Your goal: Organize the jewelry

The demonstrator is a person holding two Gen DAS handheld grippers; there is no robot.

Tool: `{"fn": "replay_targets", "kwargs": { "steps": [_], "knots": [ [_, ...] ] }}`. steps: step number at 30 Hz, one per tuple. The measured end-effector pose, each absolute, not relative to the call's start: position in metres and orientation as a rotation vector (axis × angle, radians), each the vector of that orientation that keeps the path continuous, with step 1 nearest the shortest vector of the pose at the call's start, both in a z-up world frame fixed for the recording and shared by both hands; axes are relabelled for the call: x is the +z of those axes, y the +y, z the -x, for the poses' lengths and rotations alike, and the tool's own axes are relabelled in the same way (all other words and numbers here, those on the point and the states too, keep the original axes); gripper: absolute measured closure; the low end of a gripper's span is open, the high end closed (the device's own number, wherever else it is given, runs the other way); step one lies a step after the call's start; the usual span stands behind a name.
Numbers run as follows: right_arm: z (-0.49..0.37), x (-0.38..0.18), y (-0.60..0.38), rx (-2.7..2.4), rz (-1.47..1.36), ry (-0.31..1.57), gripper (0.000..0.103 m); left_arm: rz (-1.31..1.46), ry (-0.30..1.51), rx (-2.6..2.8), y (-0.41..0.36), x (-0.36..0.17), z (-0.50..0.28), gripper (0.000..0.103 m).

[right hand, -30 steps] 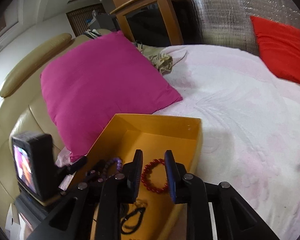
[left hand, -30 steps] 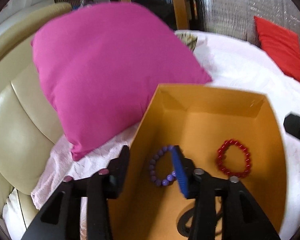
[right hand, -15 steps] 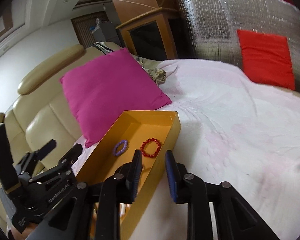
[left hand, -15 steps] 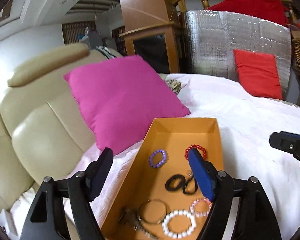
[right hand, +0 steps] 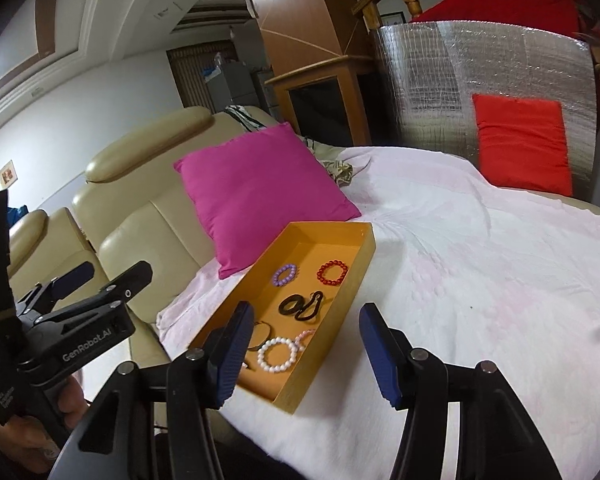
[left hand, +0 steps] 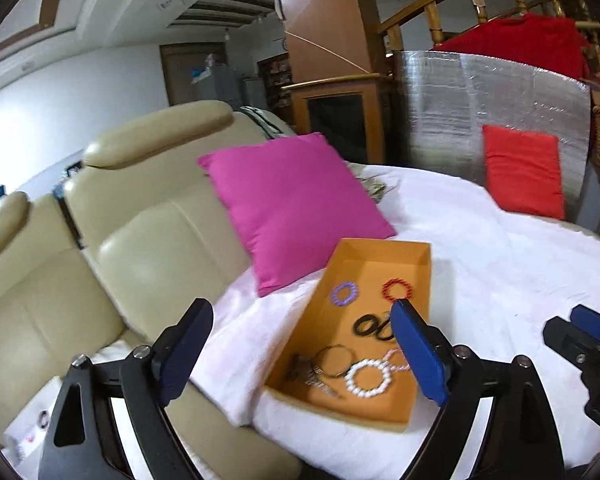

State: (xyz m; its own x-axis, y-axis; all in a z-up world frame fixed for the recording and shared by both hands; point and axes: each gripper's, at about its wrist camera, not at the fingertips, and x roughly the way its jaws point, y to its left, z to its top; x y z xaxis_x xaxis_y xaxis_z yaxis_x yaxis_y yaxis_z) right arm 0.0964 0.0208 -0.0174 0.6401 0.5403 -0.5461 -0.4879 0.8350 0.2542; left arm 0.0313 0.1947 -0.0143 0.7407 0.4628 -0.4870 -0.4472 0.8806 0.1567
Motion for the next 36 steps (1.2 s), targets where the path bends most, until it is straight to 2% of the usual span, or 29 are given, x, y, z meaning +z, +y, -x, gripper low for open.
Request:
{"fn": "replay_targets", "kwargs": {
  "steps": [15, 36],
  "knots": [
    [-0.030, 0.004, 0.021, 0.548, -0.038, 0.634, 0.044, -0.005, 0.436, 0.538, 0.181, 0.029, 0.043, 0.013],
    [-0.003, 0.010, 0.051, 0.511, 0.023, 0.631, 0.043, -0.023, 0.438, 0.587, 0.191, 0.027, 0.067, 0.012]
  ]
}}
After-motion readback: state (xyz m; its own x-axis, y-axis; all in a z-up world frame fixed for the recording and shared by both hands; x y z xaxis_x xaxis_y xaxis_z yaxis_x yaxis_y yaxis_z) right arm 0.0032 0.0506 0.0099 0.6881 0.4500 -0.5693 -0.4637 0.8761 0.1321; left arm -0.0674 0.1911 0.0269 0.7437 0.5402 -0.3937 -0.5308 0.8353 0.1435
